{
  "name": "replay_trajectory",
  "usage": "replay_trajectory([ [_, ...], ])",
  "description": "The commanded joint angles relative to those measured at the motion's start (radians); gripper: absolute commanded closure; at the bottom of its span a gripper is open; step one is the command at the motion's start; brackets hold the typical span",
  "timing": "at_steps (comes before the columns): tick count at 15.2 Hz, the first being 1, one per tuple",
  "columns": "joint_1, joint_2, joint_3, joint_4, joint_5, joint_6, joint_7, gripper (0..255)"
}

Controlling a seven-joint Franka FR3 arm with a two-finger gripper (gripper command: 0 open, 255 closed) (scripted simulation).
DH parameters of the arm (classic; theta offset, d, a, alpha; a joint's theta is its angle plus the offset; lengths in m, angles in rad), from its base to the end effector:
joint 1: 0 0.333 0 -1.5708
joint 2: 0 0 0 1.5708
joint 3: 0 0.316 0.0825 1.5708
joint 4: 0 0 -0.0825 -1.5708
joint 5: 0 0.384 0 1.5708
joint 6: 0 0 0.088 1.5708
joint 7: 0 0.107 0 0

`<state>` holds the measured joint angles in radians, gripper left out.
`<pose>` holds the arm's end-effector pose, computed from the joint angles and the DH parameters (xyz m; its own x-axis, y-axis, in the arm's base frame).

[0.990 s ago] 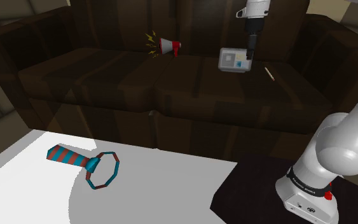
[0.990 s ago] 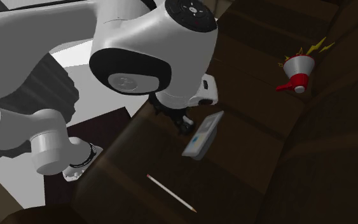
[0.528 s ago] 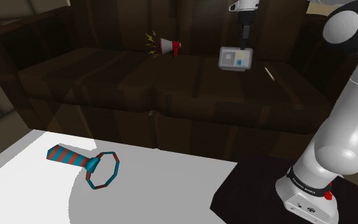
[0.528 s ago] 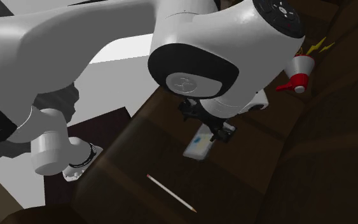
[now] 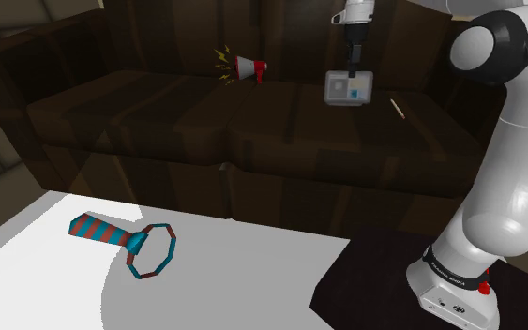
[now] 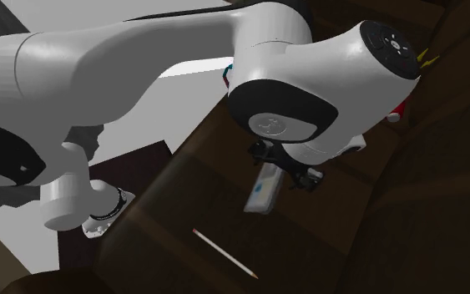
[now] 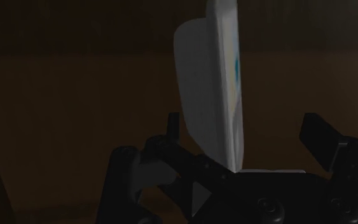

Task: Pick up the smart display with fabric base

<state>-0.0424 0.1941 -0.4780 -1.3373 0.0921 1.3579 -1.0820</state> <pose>0.5274 -0.2550 0.6150 0.8346 0.5466 -0.0686 0.5350 -0.8339 -0.1355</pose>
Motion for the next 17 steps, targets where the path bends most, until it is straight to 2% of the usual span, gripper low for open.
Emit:
replay_trajectory([
  [1,0.007,-0.013,0.002,-0.051,-0.006,0.039,0.003,0],
  [3,0.007,-0.014,0.002,-0.051,-0.006,0.039,0.003,0],
  [4,0.007,-0.015,0.002,-0.052,-0.006,0.04,0.004,255],
  [13,0.007,-0.013,0.002,-0.051,-0.006,0.039,0.003,255],
  [17,-0.004,0.01,-0.001,0.035,0.005,-0.025,-0.002,255],
])
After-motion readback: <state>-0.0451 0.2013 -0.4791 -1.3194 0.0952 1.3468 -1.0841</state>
